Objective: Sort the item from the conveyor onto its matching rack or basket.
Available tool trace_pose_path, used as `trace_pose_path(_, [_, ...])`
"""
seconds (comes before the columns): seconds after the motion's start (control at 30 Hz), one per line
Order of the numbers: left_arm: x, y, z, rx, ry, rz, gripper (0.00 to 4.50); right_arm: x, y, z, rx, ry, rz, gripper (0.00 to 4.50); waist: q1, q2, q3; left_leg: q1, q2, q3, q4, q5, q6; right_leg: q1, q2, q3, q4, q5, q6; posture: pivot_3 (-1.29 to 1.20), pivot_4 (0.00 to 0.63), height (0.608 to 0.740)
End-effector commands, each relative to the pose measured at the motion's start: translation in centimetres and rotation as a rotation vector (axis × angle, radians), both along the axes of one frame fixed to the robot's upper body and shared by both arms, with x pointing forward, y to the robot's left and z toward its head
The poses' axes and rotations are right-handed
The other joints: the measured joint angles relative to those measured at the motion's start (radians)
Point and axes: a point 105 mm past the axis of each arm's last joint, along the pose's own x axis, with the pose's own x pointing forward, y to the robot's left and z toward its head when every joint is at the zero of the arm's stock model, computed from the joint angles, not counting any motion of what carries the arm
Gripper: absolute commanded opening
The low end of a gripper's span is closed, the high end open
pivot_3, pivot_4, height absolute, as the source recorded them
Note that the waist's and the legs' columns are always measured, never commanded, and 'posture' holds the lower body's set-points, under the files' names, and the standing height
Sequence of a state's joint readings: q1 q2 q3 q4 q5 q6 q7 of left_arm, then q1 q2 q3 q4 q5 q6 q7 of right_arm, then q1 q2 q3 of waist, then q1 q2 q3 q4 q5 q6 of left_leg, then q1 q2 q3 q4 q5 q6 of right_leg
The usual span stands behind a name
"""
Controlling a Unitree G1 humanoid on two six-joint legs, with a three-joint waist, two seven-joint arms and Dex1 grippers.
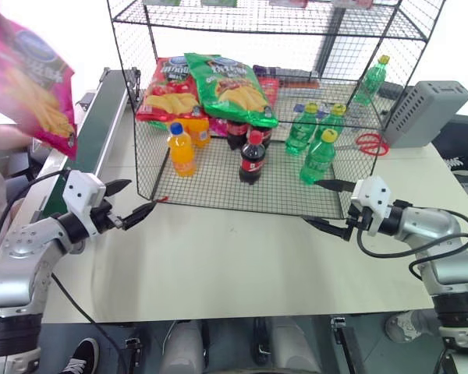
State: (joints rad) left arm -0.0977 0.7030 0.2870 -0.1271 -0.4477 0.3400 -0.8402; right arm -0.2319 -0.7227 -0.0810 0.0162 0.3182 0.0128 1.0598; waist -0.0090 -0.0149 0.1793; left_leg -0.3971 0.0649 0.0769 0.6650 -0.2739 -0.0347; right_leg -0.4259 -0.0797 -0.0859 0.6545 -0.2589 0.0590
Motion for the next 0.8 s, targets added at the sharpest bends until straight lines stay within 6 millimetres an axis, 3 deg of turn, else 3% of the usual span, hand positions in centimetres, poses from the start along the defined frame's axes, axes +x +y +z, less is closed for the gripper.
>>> trace_pose_path(0.03, [0.2,-0.4,1.4,0.015,-0.042,-0.021,4.5,0.0,0.3,0.7,-0.006,-0.039,0.017,4.47,0.0,0.0,0.0,0.0,0.0,0.0,0.0,0.0,0.0,0.0,0.0,0.0,0.0,0.0,0.0,0.0,0.15,0.74])
trace_pose_path(0.4, [0.6,0.5,0.2,0.077,0.031,0.04,4.5,0.2,0.4,0.6,-0.013,-0.044,0.02,4.47,-0.001,0.0,0.0,0.0,0.0,0.0,0.0,0.0,0.0,0.0,0.0,0.0,0.0,0.0,0.0,0.0,0.15,0.74])
trace_pose_path(0.8, [-1.4,0.4,1.0,-0.058,0.046,-0.092,4.5,0.3,0.5,0.4,-0.026,-0.043,0.037,4.47,-0.001,0.0,0.0,0.0,0.0,0.0,0.0,0.0,0.0,0.0,0.0,0.0,0.0,0.0,0.0,0.0,0.15,0.74])
